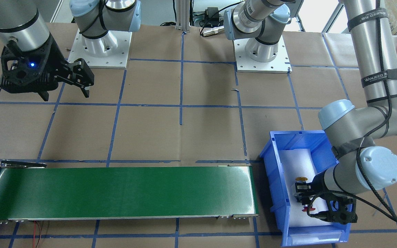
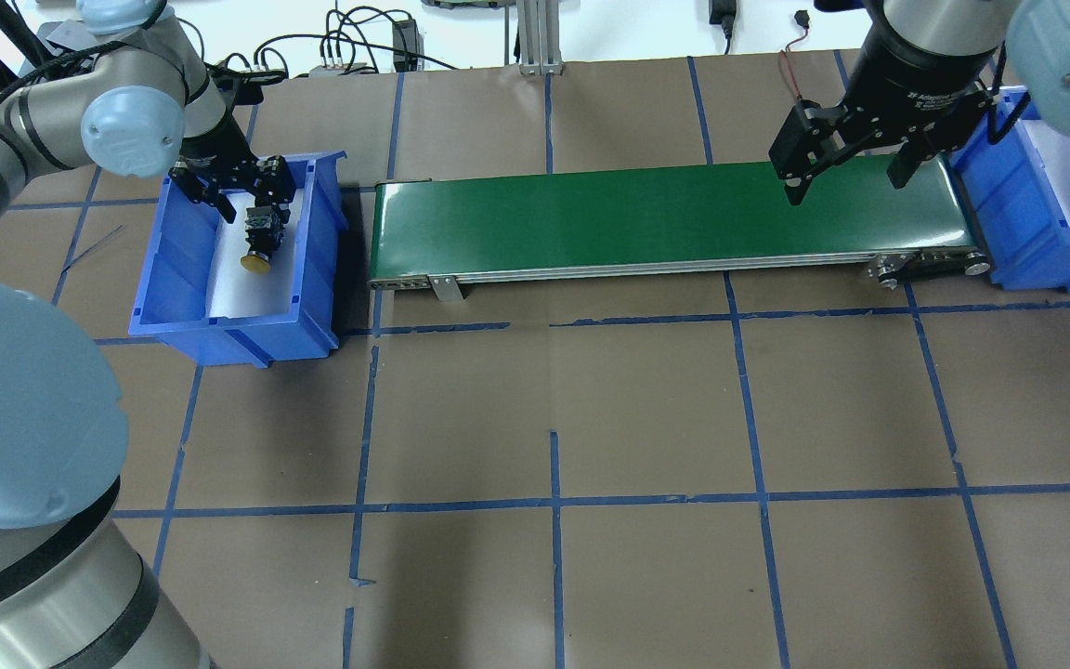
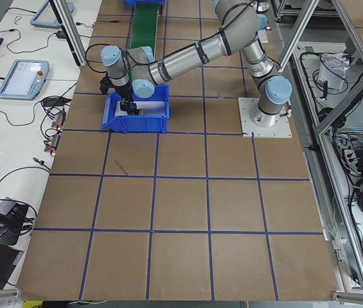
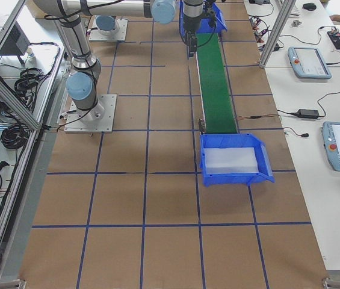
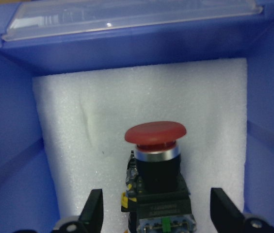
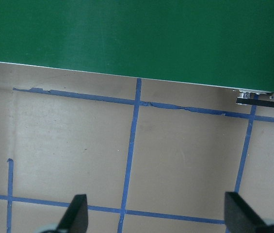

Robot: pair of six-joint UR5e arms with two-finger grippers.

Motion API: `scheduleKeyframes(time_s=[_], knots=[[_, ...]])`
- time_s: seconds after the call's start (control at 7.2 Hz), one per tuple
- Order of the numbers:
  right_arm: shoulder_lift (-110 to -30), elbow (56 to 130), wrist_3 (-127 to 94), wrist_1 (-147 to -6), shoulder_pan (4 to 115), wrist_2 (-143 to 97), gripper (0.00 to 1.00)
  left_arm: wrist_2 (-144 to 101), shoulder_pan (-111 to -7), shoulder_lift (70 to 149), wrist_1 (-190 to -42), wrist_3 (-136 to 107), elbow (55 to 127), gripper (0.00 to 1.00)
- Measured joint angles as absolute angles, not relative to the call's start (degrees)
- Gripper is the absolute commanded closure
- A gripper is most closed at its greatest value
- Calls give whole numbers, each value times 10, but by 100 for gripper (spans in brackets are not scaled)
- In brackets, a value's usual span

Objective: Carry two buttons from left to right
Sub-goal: 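Grasp the red push-button switch with the left gripper and lift it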

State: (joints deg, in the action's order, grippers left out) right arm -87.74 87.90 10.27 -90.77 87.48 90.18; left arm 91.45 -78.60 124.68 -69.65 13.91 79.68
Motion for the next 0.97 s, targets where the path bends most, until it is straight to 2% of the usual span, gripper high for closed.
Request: scheduleKeyframes(time_s=[0.14, 0.56, 0.97], knots=[[-877, 879, 103, -908, 874, 902, 0, 915, -788, 1247, -693, 137, 798, 79], [-877, 880, 103, -908, 874, 902, 0, 916, -789, 1230, -699, 133, 788, 79], [-880, 880, 103, -908, 874, 903, 0, 920, -794, 1156, -744, 128, 788, 79]])
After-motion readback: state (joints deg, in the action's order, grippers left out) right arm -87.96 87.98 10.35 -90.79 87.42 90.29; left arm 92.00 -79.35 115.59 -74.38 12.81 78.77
